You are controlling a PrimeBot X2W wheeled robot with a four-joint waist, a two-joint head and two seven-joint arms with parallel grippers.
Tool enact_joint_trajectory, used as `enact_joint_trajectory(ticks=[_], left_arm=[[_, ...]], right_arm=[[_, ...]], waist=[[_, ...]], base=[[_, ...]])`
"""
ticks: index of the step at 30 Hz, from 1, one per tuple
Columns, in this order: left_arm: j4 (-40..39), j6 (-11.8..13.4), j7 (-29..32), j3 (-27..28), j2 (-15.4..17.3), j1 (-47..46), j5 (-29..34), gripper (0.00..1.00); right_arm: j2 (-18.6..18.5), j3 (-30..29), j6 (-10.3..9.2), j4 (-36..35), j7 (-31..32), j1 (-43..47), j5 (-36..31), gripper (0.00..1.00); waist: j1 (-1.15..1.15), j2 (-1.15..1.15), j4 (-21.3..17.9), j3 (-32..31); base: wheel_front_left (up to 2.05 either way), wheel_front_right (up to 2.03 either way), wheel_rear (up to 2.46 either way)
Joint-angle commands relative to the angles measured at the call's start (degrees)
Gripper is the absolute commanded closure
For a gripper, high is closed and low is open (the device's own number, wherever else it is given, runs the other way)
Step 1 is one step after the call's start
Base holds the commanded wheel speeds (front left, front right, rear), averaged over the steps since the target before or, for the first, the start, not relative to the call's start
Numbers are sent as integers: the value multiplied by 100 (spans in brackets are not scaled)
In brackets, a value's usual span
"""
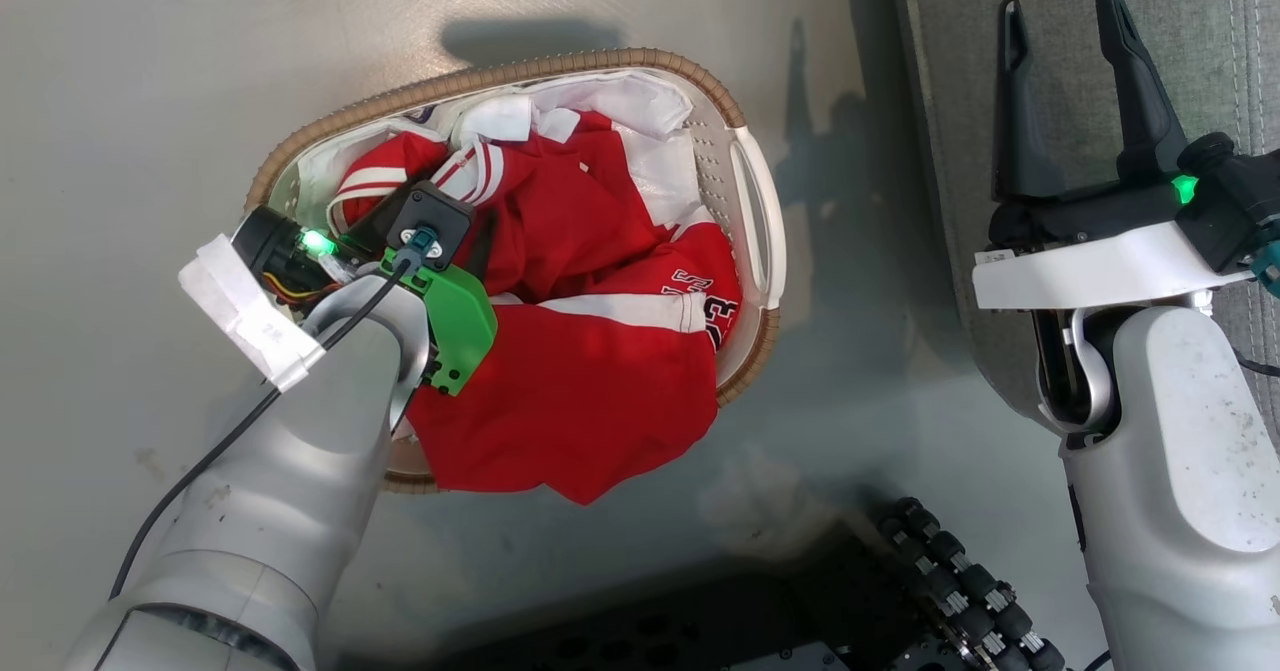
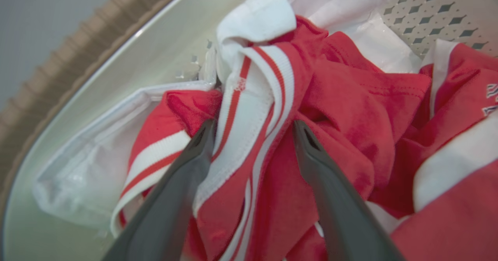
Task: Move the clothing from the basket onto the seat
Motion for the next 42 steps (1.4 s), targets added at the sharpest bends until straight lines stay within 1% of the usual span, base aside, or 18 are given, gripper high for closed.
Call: enact_joint_trajectory(ticks=[1, 2, 3, 4, 5, 12, 16, 18, 26, 29, 34, 37, 42], left_arm=[[66, 47, 23, -37, -16, -112, -2, 25], [94, 47, 17, -52, -21, -117, -6, 50], [133, 55, 15, -53, -28, -114, -34, 59], [160, 48, 13, -58, -32, -107, -55, 81], [178, 51, 6, -63, -39, -92, -82, 100], [3, 1, -53, -63, -80, 180, -268, 100], [-445, -21, -55, -112, -77, 481, -300, 100], [-634, -35, -54, -162, -22, 671, -260, 100], [-1672, -54, -57, -331, 334, 1335, -72, 100], [-2155, -74, -56, -214, 416, 1598, -245, 100], [-2865, -104, -58, -299, 650, 1810, -209, 100], [-3226, -106, -57, -423, 801, 1785, -302, 100], [-3734, -98, -58, -807, 1215, 1441, -582, 100]], right_arm=[[-16, 8, -6, -7, -30, -66, 28, 0], [-16, 11, -6, 3, -30, -62, 38, 0], [-16, 14, -6, 16, -30, -53, 48, 0], [-17, 14, -6, 28, -30, -43, 56, 0], [-16, 17, -6, 42, -30, -27, 65, 0], [-16, -6, -6, 159, -30, 138, 42, 0], [-18, 7, -6, 275, -30, 274, -37, 0], [-17, 17, -6, 345, -30, 352, -83, 0], [-19, -21, -6, 690, -29, 840, -188, 0], [-19, -95, -6, 850, -30, 1057, -255, 0], [-20, -209, -6, 1027, -30, 1457, -419, 0], [-21, -210, -6, 1104, -30, 1669, -498, 0], [-20, -159, -6, 1214, -30, 1993, -552, 0]], waist=[[-1, 0, -12, -4], [-1, 0, -17, -10], [-1, 0, -22, -24], [-1, 0, -25, -40], [-1, 0, -28, -65], [-1, 0, 28, -369], [-1, 0, 99, -716], [-1, 0, 141, -909], [-1, 0, 369, -1904], [-1, 0, 487, -2342], [-1, 0, 698, -3070], [-1, 0, 784, -3439], [-1, 0, 840, -4051]], base=[[0, 0, 0], [0, 0, 0], [0, 0, 0], [0, 0, 0], [0, 0, 0], [0, 0, 0], [0, 0, 0], [0, 0, 0], [0, 0, 0], [0, 0, 0], [0, 0, 0], [0, 0, 0], [0, 0, 0]])
